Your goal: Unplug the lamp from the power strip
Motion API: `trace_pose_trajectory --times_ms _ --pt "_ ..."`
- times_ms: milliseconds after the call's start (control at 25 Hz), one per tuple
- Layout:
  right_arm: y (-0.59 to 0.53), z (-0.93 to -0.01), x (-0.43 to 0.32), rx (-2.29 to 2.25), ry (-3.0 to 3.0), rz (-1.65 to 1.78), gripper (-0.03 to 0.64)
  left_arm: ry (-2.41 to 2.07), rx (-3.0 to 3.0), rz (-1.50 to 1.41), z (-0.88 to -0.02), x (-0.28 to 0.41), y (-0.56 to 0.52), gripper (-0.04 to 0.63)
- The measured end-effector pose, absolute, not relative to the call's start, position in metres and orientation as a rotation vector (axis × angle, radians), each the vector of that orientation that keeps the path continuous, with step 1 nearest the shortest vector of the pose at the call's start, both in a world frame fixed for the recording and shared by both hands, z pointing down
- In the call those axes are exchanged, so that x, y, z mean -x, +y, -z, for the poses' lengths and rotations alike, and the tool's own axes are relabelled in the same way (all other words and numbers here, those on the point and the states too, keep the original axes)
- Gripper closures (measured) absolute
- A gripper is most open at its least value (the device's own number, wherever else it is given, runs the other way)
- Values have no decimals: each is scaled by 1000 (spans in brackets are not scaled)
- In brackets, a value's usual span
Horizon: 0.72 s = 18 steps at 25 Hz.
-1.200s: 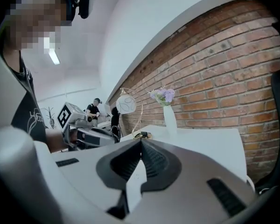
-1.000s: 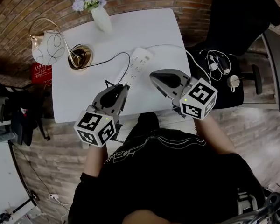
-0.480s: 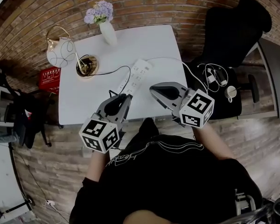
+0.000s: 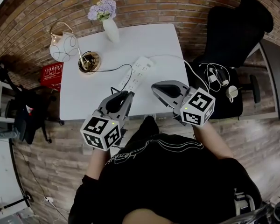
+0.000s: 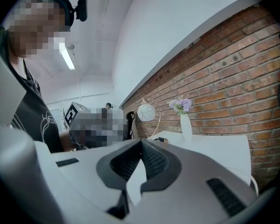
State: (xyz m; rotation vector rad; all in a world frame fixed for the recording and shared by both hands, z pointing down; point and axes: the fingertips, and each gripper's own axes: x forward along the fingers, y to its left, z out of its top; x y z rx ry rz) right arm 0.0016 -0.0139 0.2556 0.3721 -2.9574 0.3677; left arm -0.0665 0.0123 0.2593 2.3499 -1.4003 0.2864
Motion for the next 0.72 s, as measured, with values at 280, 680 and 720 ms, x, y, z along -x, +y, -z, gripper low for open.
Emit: trace_pose_trajectory --times_ms 280,680,720 --pt "-11 -254 -5 -366 -2961 -367 620 -1413 -2360 -296 -254 62 15 548" --pt "-8 -249 -5 -346 -2969 -358 620 -1426 -2364 -312 -249 59 16 546" --pt "-8 -250 -5 -344 -2969 -360 620 -1426 -2364 -314 -249 59 16 546"
